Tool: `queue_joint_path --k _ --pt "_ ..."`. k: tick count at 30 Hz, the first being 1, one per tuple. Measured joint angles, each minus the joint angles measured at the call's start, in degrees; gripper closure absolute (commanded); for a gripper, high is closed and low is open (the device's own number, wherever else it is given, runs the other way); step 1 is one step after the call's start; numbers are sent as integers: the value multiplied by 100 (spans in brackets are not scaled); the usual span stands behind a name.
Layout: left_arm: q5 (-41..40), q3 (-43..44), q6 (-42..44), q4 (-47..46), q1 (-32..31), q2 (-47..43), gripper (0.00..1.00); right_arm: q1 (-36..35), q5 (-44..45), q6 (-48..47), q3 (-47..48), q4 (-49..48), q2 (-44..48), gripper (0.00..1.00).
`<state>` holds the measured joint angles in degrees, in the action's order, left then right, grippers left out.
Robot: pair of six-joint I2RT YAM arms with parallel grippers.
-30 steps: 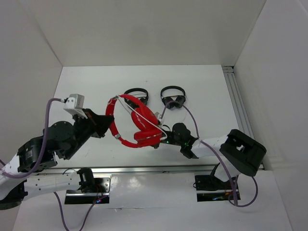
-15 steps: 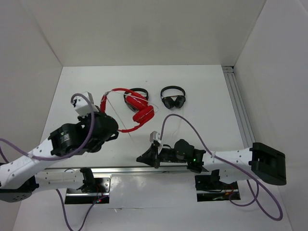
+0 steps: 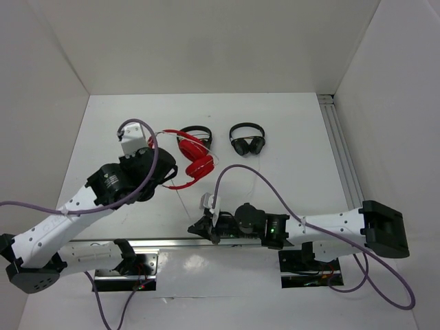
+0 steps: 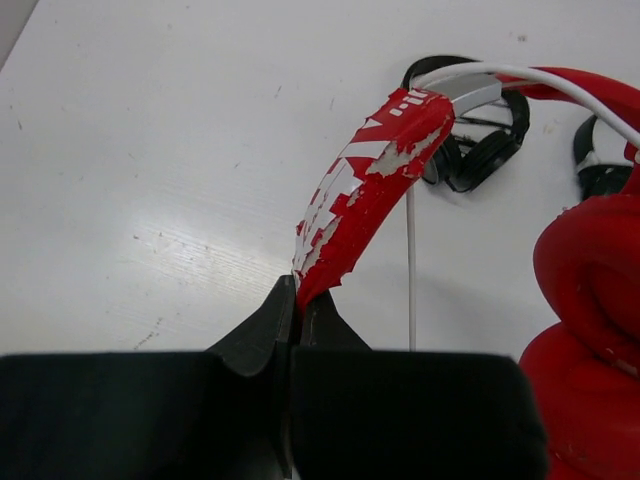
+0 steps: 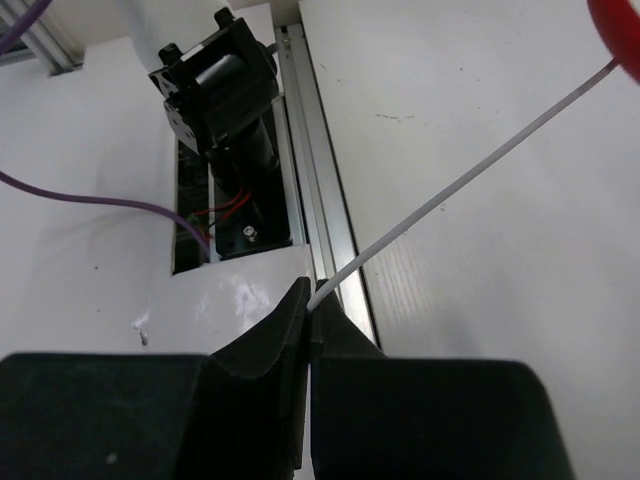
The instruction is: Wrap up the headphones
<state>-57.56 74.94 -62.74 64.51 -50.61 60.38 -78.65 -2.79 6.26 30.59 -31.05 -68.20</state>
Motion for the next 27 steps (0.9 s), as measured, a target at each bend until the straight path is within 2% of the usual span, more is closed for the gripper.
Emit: queue_joint_path --k 7,9,13,16,23,27 --pt "656 -57 1947 -813 131 540 100 -114 505 -428 533 1360 455 100" --pt "831 -164 2260 -931 127 667 100 -120 715 -522 713 1744 621 96" --pt "1252 -621 2712 -1106 37 632 100 -122 1126 -684 933 2376 918 90" --pt "1554 -903 3012 -1274 -146 522 100 -131 1357 -782 944 2671 1029 90" --pt "1904 -1097 3515 -1453 -852 264 100 -186 2306 -960 960 2909 1069 88" --pt "2006 -1099 3560 -1486 -970 236 100 -197 2911 -1091 960 2879 1213 86"
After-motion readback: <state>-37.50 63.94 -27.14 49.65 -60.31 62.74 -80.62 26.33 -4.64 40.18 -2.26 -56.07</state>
